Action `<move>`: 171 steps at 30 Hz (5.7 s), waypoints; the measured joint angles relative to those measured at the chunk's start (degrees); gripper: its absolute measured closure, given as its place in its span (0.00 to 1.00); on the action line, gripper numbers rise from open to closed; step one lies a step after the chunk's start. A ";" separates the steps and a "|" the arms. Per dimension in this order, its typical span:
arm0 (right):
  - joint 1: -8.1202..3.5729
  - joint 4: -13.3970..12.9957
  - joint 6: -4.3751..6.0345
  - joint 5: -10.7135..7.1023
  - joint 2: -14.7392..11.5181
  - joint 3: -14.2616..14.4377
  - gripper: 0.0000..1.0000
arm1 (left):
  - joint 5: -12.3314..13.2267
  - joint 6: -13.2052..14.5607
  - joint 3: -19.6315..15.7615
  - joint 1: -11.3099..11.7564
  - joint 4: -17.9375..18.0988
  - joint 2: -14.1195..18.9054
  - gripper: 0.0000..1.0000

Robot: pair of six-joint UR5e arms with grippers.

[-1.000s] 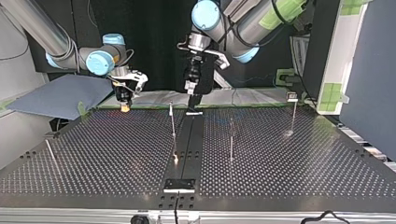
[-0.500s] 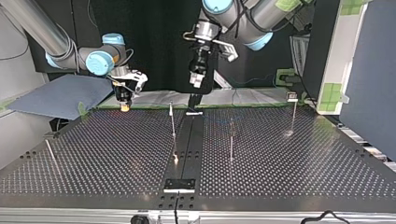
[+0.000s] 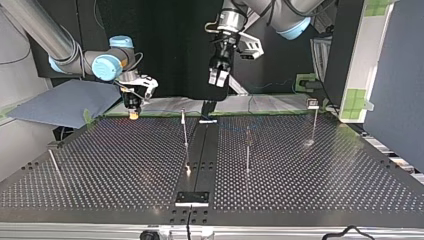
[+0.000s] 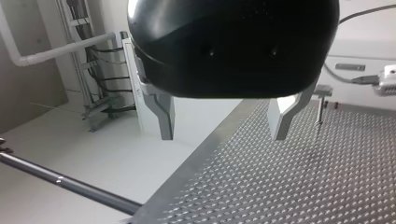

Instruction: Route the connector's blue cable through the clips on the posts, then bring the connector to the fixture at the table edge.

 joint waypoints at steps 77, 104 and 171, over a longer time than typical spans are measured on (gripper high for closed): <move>-3.27 0.11 3.35 1.33 -6.73 -1.07 0.83 | -3.49 7.16 -17.12 1.20 11.25 -9.20 0.02; -9.53 8.86 2.07 6.77 -11.00 -7.90 0.83 | -3.33 7.00 -17.09 2.28 11.20 -9.19 0.02; -22.10 10.99 -2.20 -18.74 -8.03 -11.46 0.78 | -4.08 7.28 -17.00 6.12 8.39 -9.19 0.02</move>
